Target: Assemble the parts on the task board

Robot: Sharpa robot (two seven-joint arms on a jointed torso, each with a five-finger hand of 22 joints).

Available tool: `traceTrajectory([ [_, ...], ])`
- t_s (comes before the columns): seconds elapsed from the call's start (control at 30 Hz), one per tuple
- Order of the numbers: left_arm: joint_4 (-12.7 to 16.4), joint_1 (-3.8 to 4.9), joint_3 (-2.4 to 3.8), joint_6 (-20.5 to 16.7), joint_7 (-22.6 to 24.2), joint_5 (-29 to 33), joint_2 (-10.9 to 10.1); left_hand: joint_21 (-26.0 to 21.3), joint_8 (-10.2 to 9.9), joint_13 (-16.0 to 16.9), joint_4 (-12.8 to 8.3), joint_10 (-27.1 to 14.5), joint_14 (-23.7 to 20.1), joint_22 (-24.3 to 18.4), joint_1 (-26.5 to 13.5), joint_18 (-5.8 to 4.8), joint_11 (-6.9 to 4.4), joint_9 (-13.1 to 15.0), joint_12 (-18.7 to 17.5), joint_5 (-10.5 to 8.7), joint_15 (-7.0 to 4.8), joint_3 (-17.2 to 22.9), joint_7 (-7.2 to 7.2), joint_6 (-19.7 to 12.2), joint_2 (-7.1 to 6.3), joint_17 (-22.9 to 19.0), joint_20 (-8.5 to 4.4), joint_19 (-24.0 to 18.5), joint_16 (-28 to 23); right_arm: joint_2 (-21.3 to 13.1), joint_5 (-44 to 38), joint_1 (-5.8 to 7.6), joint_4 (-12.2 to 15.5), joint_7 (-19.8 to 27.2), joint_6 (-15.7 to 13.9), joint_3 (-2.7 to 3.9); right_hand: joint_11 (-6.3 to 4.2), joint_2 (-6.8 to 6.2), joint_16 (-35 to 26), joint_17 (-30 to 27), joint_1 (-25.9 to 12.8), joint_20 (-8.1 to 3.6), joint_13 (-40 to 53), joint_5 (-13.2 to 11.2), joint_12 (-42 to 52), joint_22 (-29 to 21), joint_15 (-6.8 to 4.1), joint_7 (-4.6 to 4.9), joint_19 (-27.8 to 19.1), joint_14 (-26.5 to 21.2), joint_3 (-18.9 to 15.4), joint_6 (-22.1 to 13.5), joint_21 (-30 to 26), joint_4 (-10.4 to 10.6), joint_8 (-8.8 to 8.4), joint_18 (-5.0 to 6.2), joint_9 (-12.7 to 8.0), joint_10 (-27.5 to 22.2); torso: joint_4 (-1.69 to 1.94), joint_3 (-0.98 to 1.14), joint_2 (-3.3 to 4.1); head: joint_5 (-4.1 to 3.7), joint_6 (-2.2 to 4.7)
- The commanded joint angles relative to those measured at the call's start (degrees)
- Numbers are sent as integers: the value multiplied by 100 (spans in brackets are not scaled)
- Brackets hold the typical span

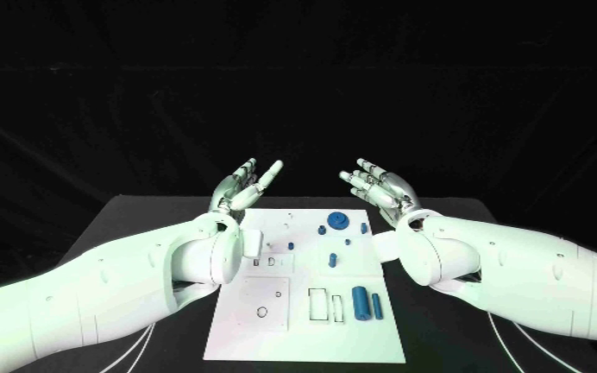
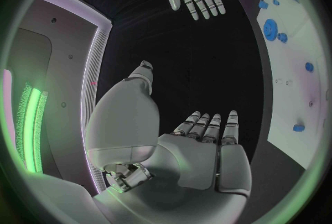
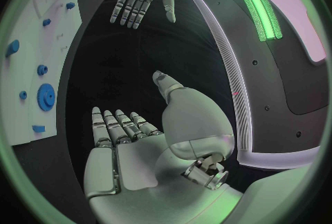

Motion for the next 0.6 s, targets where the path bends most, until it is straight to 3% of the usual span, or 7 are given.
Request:
traceTrajectory([
  [0.03,3,11,5,310,-131,-29,16,41,54,26,85,99,102,15,337,113,124,23,50,50,104,11,177,104,-41,26,137,14,49,15,-505,86,-39,-490,1091,-68,28,-63,231,122,656,26,117,-5,226,143,-15,973,559,1123,202,953,274,-430,240,90,130,1103,0,0,1,0,1],
  [0.23,3,11,5,310,-131,-29,16,194,270,175,68,1004,1097,111,786,230,526,155,309,1,362,186,535,889,137,196,311,402,341,23,-601,161,-67,-609,1337,-138,-132,-96,572,229,860,17,245,-83,627,345,-234,914,1480,2956,299,2484,708,-624,563,307,274,3156,0,0,1,0,1],
  [0.27,192,60,6,467,-41,-62,-343,291,361,224,72,1352,1388,167,867,221,626,204,413,-7,401,279,623,1190,236,236,317,640,429,-169,-2254,275,-151,-304,687,-132,-157,-98,591,229,871,19,240,-89,647,374,-263,898,1641,3210,316,2682,779,-638,580,341,275,3410,41,-17,138,-104,-25],
  [0.33,209,73,6,458,-14,-63,-371,541,509,294,58,1967,1955,304,989,148,756,277,581,-3,480,420,736,1692,398,301,326,1229,590,-175,-2386,291,-173,-305,660,-130,-193,-106,598,229,887,20,230,-99,647,406,-299,881,1849,3531,345,2931,869,-659,587,379,269,3689,45,-22,155,-108,-18],
  [0.43,250,107,6,441,26,-67,-423,1180,792,430,45,3343,3310,631,1175,17,828,409,951,-43,486,605,763,2668,640,449,325,2682,969,-198,-2591,325,-192,-329,633,-128,-241,-129,554,231,897,18,216,-99,573,464,-364,833,2265,3939,414,3352,1047,-691,562,447,240,3949,63,-31,200,-122,-15],
  [0.5,296,134,7,417,49,-65,-471,1359,969,464,25,4088,3934,691,1279,-9,766,480,1120,-48,416,666,744,3323,740,481,297,3006,1093,-215,-2763,353,-202,-367,631,-124,-283,-148,534,234,891,17,217,-105,542,520,-420,801,2620,4138,470,3683,1208,-703,562,503,239,4132,76,-33,240,-131,-10],
  [0.6,380,175,8,404,57,-95,-553,1530,1069,410,-10,4427,4359,740,1401,53,675,502,1107,-36,302,687,699,3870,804,478,282,3311,1128,-239,-3028,400,-227,-462,652,-119,-344,-201,485,234,859,10,216,-133,471,530,-489,754,2820,4402,560,4121,1308,-708,528,568,243,4374,93,-40,306,-147,14],
])
